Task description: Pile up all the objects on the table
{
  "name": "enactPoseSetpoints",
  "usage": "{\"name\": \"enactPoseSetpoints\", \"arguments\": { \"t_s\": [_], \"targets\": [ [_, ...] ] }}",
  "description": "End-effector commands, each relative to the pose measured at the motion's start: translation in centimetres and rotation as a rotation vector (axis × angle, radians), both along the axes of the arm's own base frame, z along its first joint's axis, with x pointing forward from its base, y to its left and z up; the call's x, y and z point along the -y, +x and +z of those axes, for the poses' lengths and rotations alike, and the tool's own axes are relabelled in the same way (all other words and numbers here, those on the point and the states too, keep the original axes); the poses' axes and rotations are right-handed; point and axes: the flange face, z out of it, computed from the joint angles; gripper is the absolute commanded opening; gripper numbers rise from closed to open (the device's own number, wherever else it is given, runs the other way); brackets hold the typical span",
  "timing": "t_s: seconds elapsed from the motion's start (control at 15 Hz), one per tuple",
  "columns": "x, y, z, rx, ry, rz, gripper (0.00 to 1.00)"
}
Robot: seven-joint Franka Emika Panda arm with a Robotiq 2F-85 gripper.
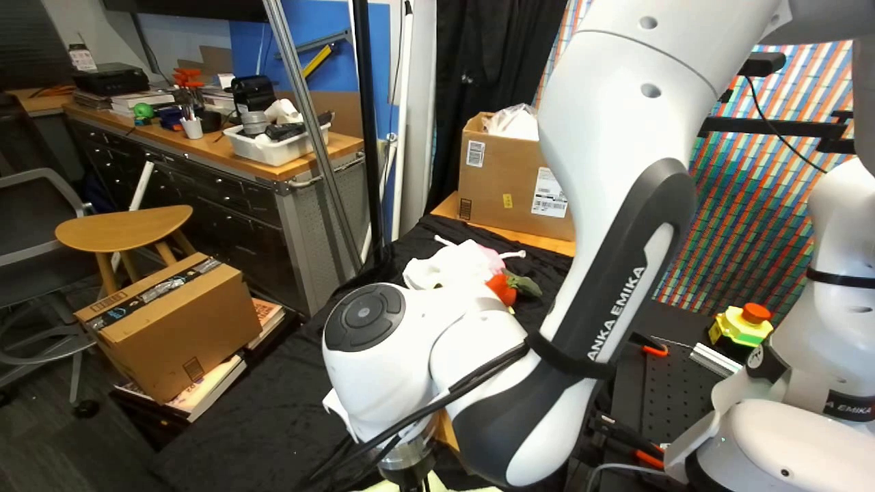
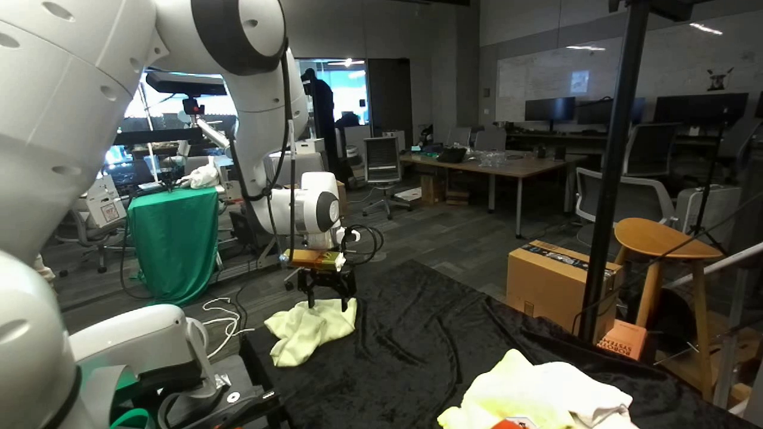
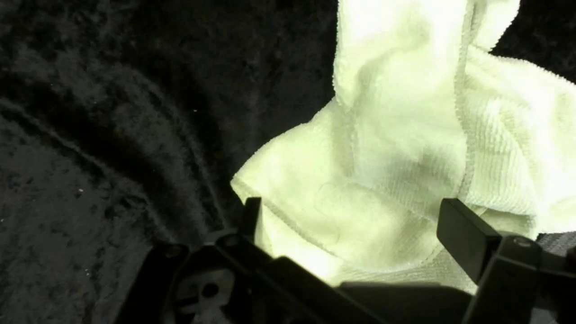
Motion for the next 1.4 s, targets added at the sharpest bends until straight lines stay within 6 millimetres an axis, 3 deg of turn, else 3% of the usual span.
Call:
{"name": "enactPoseSetpoints", "arguments": {
  "t_s": [0.0, 0.53, 1.33],
  "targets": [
    [-1.6, -0.1, -1.2, -0.048, -0.001, -0.012, 1.00],
    [-3.4, -0.7, -0.9, -0.189, 0.020, -0.042, 1.00],
    [-3.3, -0.3, -2.2, -0.194, 0.012, -0.062, 1.00]
  ]
}}
